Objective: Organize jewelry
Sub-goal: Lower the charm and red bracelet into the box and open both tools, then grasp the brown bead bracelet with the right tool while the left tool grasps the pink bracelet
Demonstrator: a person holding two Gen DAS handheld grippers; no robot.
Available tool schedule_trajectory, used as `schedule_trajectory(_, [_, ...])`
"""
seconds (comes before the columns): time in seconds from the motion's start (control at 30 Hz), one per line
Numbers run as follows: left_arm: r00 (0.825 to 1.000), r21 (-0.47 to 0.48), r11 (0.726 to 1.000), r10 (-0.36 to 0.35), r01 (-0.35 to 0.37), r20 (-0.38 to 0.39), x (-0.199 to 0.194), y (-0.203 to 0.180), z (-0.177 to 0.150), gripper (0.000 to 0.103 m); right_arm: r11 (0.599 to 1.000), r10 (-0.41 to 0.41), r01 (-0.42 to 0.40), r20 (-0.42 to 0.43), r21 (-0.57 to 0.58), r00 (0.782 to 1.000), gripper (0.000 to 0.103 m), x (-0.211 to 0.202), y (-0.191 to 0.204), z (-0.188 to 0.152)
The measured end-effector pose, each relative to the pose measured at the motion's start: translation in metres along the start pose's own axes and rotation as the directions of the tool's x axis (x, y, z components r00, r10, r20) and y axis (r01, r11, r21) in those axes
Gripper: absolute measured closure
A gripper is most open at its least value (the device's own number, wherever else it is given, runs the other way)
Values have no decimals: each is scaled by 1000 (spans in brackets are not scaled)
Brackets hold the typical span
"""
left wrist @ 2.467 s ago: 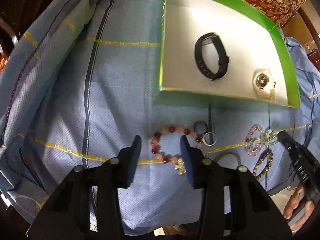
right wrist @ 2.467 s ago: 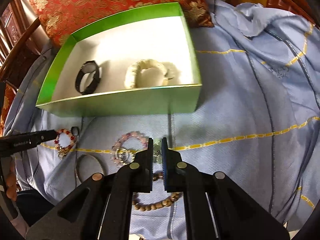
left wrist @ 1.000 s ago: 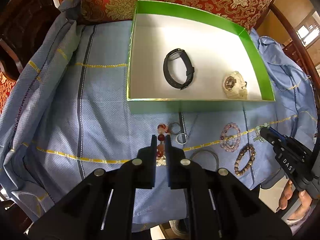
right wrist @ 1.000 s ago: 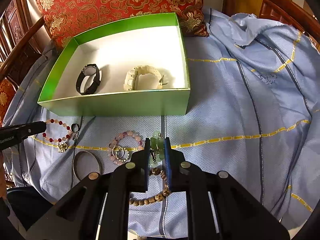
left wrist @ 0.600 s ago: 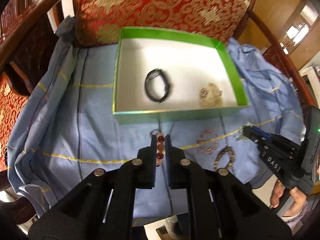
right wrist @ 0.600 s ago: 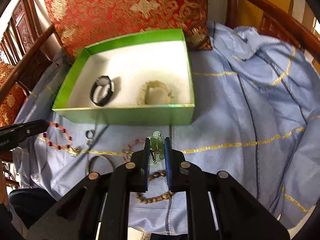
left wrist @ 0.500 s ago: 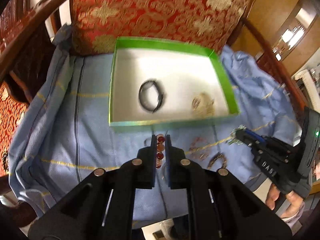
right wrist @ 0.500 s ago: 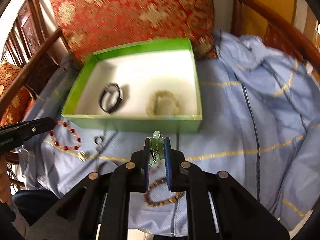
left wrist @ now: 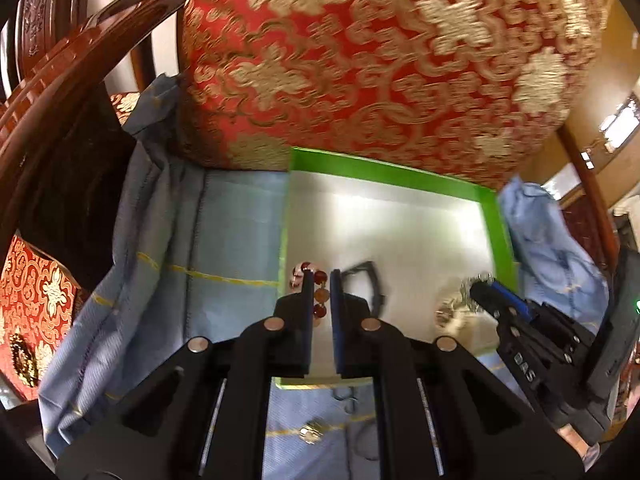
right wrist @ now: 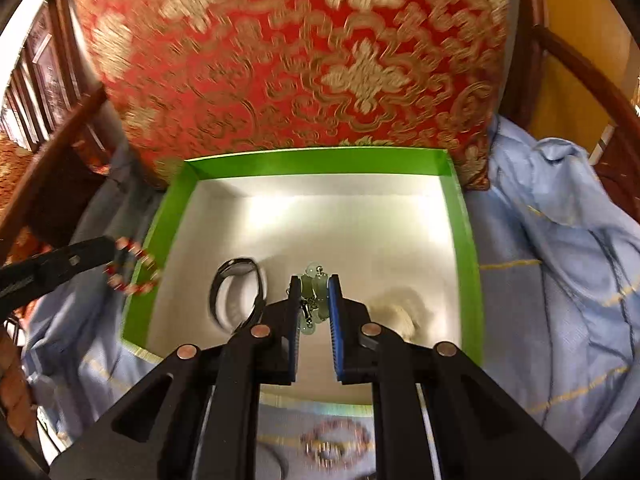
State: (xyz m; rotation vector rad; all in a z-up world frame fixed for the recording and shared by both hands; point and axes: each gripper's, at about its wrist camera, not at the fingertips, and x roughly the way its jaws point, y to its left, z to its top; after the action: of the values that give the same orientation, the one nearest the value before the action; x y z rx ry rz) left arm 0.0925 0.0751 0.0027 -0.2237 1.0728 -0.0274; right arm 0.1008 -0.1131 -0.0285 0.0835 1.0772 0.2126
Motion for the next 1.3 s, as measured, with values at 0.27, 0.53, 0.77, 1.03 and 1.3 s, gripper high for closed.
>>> schedule_trajectory(0.27, [995, 0, 995, 96, -96, -36, 13, 14, -4, 69, 1000, -4, 5, -26, 30, 1000, 49, 19, -1, -6])
schedule_trajectory(0.53, [998, 84, 995, -57, 59, -29, -25, -20, -44, 47, 994, 109, -109, 8, -32, 994, 49, -62, -20, -52])
schedule_trajectory(0.77, [992, 249, 965, -53, 80, -111, -13, -73, -87, 37, 992, -65, 52, -111, -116, 992, 49, -62, -51, -116])
schedule_trajectory(1.03, [987, 273, 962, 18, 27, -160, 9, -85, -95, 29, 992, -82, 55, -268, -109, 960, 54, -25, -61, -155])
schedule_trajectory(1.3, [981, 291, 957, 50, 7, -187, 22, -87, -99, 28, 985, -94, 55, -245, -162, 965, 91, -18, -42, -160])
